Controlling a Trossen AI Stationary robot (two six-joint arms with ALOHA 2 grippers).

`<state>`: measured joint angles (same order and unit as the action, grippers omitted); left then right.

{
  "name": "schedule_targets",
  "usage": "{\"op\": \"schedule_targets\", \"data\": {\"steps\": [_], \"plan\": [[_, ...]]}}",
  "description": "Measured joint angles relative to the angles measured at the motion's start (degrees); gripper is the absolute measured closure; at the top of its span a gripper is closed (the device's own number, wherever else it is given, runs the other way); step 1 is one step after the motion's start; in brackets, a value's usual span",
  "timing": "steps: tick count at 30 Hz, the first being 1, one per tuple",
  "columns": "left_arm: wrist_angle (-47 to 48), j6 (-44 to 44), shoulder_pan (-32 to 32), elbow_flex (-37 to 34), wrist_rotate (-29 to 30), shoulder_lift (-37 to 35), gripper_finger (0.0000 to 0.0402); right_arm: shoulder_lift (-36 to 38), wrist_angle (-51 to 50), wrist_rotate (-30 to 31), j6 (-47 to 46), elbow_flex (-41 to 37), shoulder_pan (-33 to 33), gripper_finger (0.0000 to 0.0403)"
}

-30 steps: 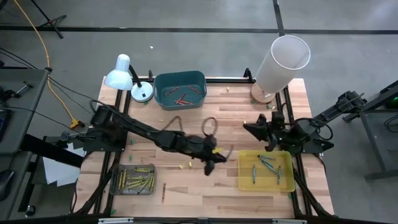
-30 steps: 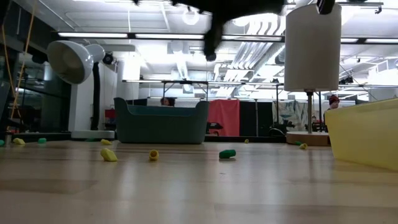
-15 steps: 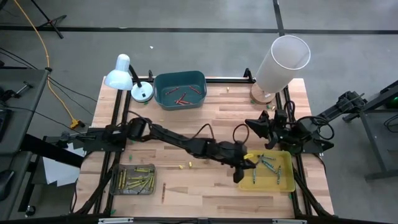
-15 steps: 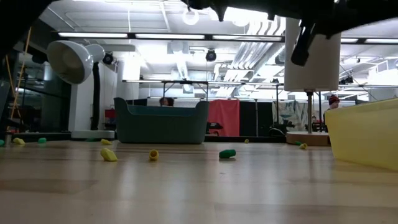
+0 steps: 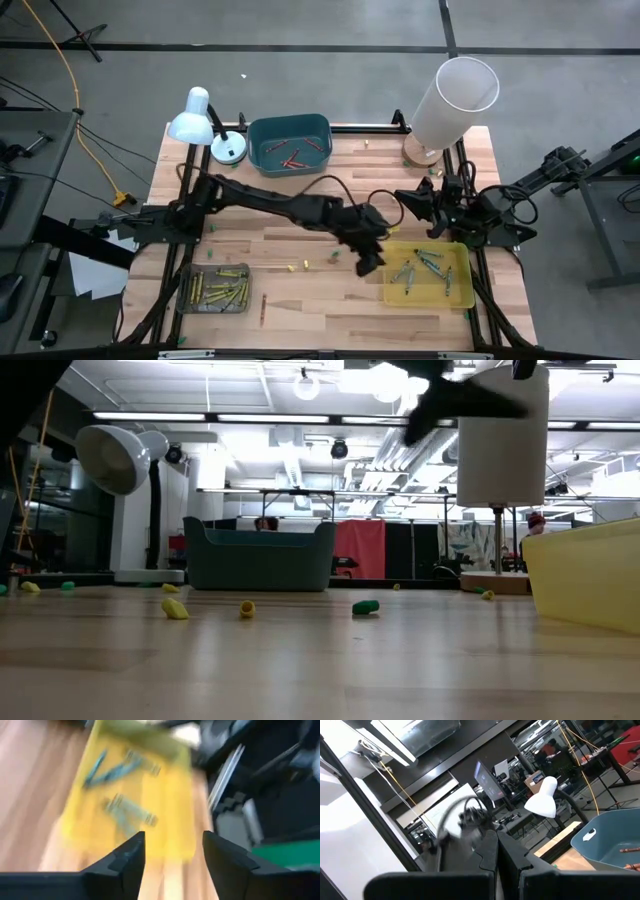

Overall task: Sort crayons
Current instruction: Put the orange crayon into the green bin

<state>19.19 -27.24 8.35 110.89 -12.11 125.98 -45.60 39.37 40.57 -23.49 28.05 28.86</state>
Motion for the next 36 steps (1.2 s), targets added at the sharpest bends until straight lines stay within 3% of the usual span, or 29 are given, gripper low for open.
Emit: {"op": "schedule_targets", "data": {"steps": [3, 7, 11, 13, 20, 25, 31, 36], "plan": [[11.39, 1.94, 0.66, -1.25, 3.24, -4.95, 0.0206, -0.07, -0.21, -0.14, 0.00, 0.00, 0.00, 0.0402], [18.06, 0.33, 5.14, -6.80, 16.15, -13.82, 0.0207, -0.15, -0.97, -0.32, 0.00, -0.07, 0.02, 0.0402], [19.26, -11.38, 12.39, -16.49, 29.93, -22.31, 0.0212, -0.20, -1.58, -0.26, 0.00, -0.07, 0.00, 0.0402], [20.55, -20.62, 15.86, -20.92, 32.16, -25.75, 0.0215, -0.20, -2.35, 0.48, 0.00, -0.07, 0.02, 0.0402], [34.39, -58.39, 28.42, -27.89, 24.10, -29.48, 0.0232, -0.20, -5.29, 1.22, -0.01, -0.07, 0.02, 0.0402], [35.13, -79.00, 34.56, -27.15, 19.33, -27.22, 0.0242, -0.20, -8.47, 1.23, -0.61, -0.07, 0.00, 0.0402], [39.42, -88.25, 37.01, -18.23, 20.61, -21.31, 0.0248, -0.20, -13.71, 1.25, -0.66, -0.07, 0.00, 0.0402], [45.57, -91.02, 37.55, -10.72, 15.34, -11.92, 0.0248, -0.20, -18.14, 1.25, -2.19, -0.07, 0.00, 0.0402]]}}
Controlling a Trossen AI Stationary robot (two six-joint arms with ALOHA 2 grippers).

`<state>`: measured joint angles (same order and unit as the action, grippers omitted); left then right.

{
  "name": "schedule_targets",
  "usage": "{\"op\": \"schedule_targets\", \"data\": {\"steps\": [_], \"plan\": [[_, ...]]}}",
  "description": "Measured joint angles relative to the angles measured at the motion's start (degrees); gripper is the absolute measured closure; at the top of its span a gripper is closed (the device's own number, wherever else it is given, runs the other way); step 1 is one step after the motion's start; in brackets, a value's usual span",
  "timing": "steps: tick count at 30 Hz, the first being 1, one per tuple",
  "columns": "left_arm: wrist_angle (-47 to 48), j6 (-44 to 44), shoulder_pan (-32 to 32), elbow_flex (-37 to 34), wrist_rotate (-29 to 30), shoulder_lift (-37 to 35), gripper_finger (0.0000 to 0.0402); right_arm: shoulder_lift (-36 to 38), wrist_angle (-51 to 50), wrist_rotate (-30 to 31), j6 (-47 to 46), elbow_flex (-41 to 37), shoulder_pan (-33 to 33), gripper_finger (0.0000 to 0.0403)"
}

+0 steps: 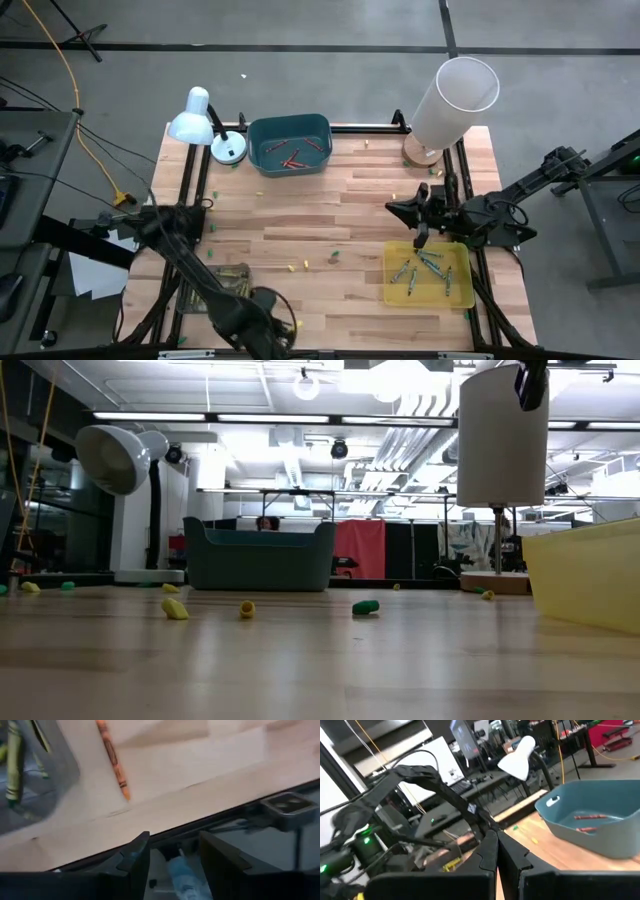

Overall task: Sort crayons
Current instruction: Put the orange crayon into the green bin

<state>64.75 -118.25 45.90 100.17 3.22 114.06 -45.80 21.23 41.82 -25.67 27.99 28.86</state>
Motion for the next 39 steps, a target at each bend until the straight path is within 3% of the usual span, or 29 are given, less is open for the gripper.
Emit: {"op": "schedule_targets", "data": {"steps": [8, 14, 21, 33, 36, 39], "plan": [[2.22, -5.13, 0.08, 4.31, -1.70, 10.44, 0.0248, 0.00, -5.13, 0.00, -2.95, 0.00, 0.00, 0.0402], [7.20, -9.78, 0.06, 3.68, -1.43, 12.31, 0.0248, 0.00, -5.18, 0.00, -2.90, 0.00, 0.00, 0.0402], [5.57, -8.85, -0.34, 3.68, -4.28, 15.24, 0.0248, 0.00, -5.29, 0.00, -2.88, 0.02, 0.00, 0.0402], [6.00, -11.62, -0.93, 3.73, -4.24, 17.91, 0.0250, 0.00, -6.12, 0.02, -4.33, 0.02, 0.00, 0.0402], [5.52, -11.52, -0.95, 3.79, -4.03, 18.03, 0.0272, 0.00, -6.23, -0.01, -4.33, 0.02, 0.00, 0.0402], [4.84, -9.78, -1.03, 3.79, -4.04, 18.06, 0.0326, 0.00, -6.40, -0.09, -4.33, 0.02, 0.00, 0.0402]]}}
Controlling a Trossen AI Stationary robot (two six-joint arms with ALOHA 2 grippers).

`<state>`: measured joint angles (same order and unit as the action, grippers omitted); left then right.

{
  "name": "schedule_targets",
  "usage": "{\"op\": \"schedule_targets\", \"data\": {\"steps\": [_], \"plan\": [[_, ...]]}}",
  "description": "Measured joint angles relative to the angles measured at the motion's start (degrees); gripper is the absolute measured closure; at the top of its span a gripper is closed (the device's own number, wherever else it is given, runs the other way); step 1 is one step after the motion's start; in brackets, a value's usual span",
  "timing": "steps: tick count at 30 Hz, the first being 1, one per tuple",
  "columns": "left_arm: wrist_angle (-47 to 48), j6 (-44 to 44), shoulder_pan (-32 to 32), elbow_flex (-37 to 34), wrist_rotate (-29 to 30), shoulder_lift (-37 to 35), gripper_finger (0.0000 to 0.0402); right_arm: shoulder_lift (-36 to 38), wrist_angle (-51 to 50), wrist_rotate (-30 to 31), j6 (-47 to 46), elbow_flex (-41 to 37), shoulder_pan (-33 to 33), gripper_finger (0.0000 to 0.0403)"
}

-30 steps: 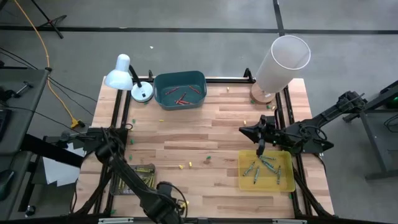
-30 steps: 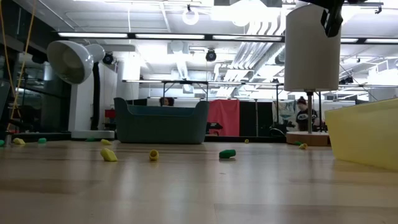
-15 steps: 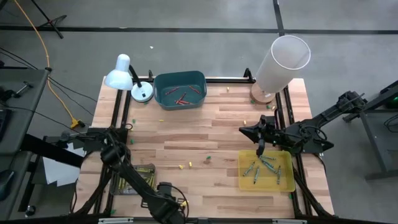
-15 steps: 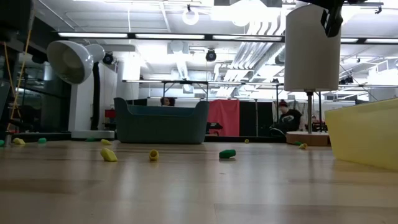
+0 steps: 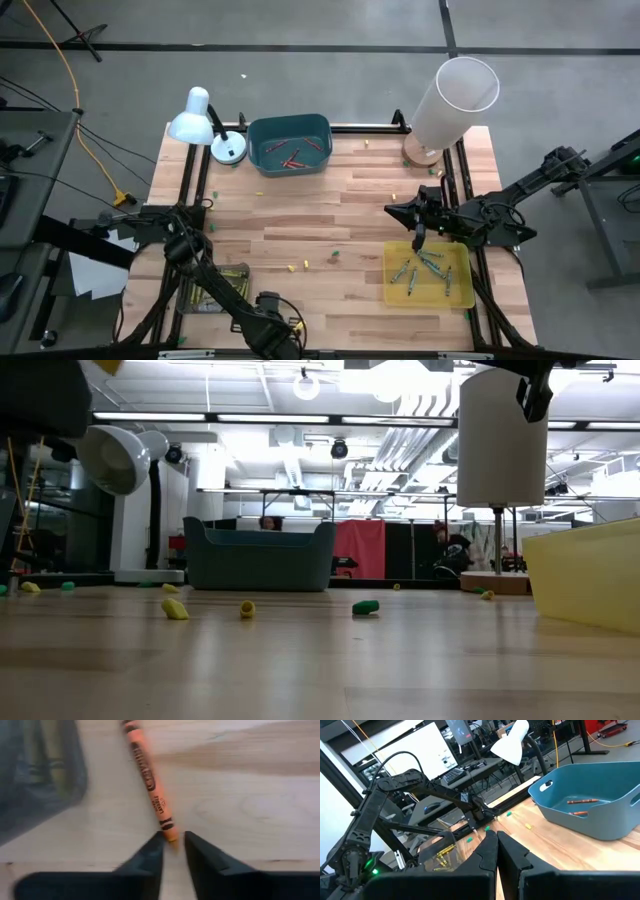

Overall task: Sort crayons
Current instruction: Put the orange crayon into the green bin

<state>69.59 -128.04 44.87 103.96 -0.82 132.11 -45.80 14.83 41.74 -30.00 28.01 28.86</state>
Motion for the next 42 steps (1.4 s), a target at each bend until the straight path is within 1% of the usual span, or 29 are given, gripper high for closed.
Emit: {"op": "schedule_targets", "data": {"steps": [2, 3, 7, 9, 12, 13, 15, 17, 20, 22, 24, 26, 28, 29, 31, 34, 36, 39, 41, 42], "plan": [[-0.87, 0.93, -0.03, -0.02, 0.18, 0.00, 0.0375, 0.00, 0.00, -0.05, 0.00, 0.00, 0.00, 0.0402], [-1.01, 1.17, -0.03, -0.02, 0.22, 0.00, 0.0387, 0.00, -0.07, -0.13, -0.02, 0.00, 0.00, 0.0402], [-1.60, 5.10, 0.06, -0.19, 0.30, -0.50, 0.0397, 0.00, -0.21, -0.15, -0.02, 0.00, 0.00, 0.0402], [-2.48, 7.02, 0.40, -0.32, 1.73, -1.60, 0.0399, 0.00, -0.44, -0.18, -0.02, 0.00, 0.00, 0.0402], [-2.50, 11.32, 1.06, -0.30, 7.23, -6.17, 0.0400, 0.00, -0.45, -0.60, -0.02, 0.00, 0.00, 0.0402], [-2.19, 13.30, 1.31, -0.20, 9.93, -7.96, 0.0401, 0.00, -0.46, -0.82, -0.02, 0.00, 0.00, 0.0402], [-0.92, 16.11, 1.66, -0.20, 16.97, -11.53, 0.0401, 0.00, -0.45, -0.83, -0.03, 0.00, 0.00, 0.0402], [-0.02, 19.64, 1.73, -0.22, 25.45, -15.31, 0.0401, 0.00, -0.45, -1.29, -0.05, 0.00, 0.00, 0.0402], [0.15, 27.99, 1.17, -0.15, 37.42, -21.09, 0.0401, 0.00, -0.46, -2.56, -0.57, 0.00, 0.00, 0.0402], [0.44, 34.42, -0.17, -0.14, 42.58, -23.82, 0.0401, 0.00, -0.45, -2.62, -1.51, 0.00, 0.00, 0.0402], [2.80, 39.89, -2.07, -0.13, 45.75, -25.67, 0.0401, 0.00, -0.44, -2.62, -2.23, 0.00, 0.00, 0.0402], [7.51, 43.59, -4.22, -0.39, 46.52, -26.98, 0.0401, 0.00, -0.44, -2.60, -3.13, 0.00, 0.00, 0.0402], [8.56, 45.97, -6.45, -4.19, 46.34, -29.16, 0.0401, 0.00, -0.45, -2.58, -3.94, 0.00, 0.00, 0.0402], [6.55, 47.12, -7.52, -7.92, 45.71, -31.01, 0.0401, 0.00, -0.43, -2.58, -4.28, 0.00, 0.00, 0.0402], [-2.56, 50.69, -9.33, -17.16, 43.68, -36.21, 0.0401, 0.01, -0.42, -2.40, -4.91, 0.00, 0.00, 0.0402], [-24.84, 58.12, -11.63, -34.55, 40.35, -46.76, 0.0401, 0.02, -0.30, -1.13, -6.70, 0.00, 0.00, 0.0402], [-40.82, 63.94, -14.07, -46.12, 36.74, -53.82, 0.0401, 0.00, -0.14, 0.53, -7.63, 0.00, 0.00, 0.0402], [-63.23, 72.49, -20.57, -62.19, 28.95, -64.57, 0.0401, 0.01, 1.33, 3.17, -7.55, 0.00, 0.00, 0.0402], [-75.03, 77.18, -26.99, -70.61, 21.74, -70.81, 0.0401, 0.00, 2.97, 5.23, -7.19, 0.00, -0.06, 0.0402], [-79.13, 79.00, -30.53, -73.89, 18.16, -73.49, 0.0401, -0.11, 3.95, 6.40, -7.02, 0.00, -0.30, 0.0402]]}}
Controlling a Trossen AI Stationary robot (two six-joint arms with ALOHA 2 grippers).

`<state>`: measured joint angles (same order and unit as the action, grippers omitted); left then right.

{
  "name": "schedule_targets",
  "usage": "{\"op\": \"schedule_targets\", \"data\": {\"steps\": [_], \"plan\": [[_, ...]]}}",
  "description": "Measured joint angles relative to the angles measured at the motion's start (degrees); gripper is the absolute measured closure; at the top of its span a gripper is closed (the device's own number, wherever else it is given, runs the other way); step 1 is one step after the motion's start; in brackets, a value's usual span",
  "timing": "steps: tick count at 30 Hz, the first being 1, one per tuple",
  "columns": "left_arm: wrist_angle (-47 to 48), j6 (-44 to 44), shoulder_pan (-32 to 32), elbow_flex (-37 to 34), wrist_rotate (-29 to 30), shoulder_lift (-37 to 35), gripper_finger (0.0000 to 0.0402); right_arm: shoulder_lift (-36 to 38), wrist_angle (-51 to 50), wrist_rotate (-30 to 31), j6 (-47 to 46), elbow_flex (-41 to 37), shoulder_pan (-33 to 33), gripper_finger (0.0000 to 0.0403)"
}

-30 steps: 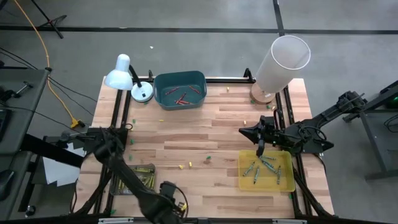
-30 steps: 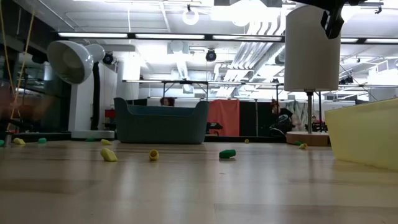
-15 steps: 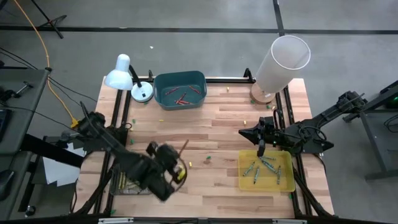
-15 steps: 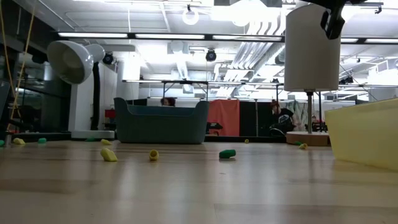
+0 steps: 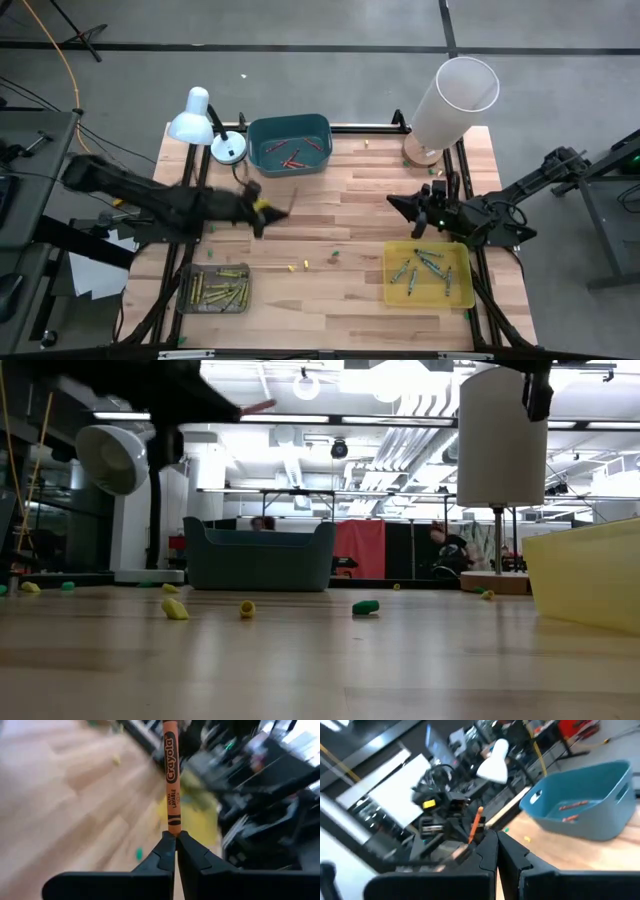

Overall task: Sort crayons
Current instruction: Put the orange crayon into the green bin

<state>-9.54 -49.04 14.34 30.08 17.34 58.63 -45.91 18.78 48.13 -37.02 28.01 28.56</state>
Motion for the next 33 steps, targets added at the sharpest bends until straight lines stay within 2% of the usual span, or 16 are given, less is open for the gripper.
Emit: {"op": "schedule_targets", "data": {"steps": [2, 4, 8, 10, 14, 17, 25, 29, 33], "plan": [[-4.27, 2.94, -7.78, -4.58, -6.46, -4.45, 0.0401, -0.38, 1.77, 1.39, 1.09, 0.04, -0.93, 0.0402], [-3.75, 5.58, -15.69, -6.28, -12.60, -7.28, 0.0401, -0.96, 3.58, 1.96, 1.24, 0.07, -2.51, 0.0402], [-1.45, 11.36, -29.68, -4.95, -25.08, -7.56, 0.0401, -2.67, 4.23, 2.79, -0.85, 0.07, -6.66, 0.0402], [1.91, 14.98, -35.10, -2.21, -26.93, -5.89, 0.0401, -3.83, 4.34, 2.87, -2.66, 0.07, -8.94, 0.0402], [12.63, 21.32, -43.40, 6.08, -27.07, 1.34, 0.0401, -6.48, 4.39, 2.37, -5.94, 0.07, -13.04, 0.0402], [20.58, 25.48, -46.74, 13.92, -26.76, 9.23, 0.0401, -8.26, 4.64, 0.29, -6.62, 0.07, -15.56, 0.0402], [43.08, 31.79, -48.25, 31.47, -14.72, 29.81, 0.0401, -9.60, 4.62, -11.05, -6.51, 0.07, -19.43, 0.0402], [45.25, 31.78, -48.12, 35.64, -14.75, 34.49, 0.0396, -9.60, 4.65, -13.38, -5.07, 0.07, -19.58, 0.0402], [45.46, 29.83, -47.59, 37.66, -15.18, 35.37, 0.0370, -9.60, 4.64, -14.89, -4.44, 0.04, -19.58, 0.0402]]}}
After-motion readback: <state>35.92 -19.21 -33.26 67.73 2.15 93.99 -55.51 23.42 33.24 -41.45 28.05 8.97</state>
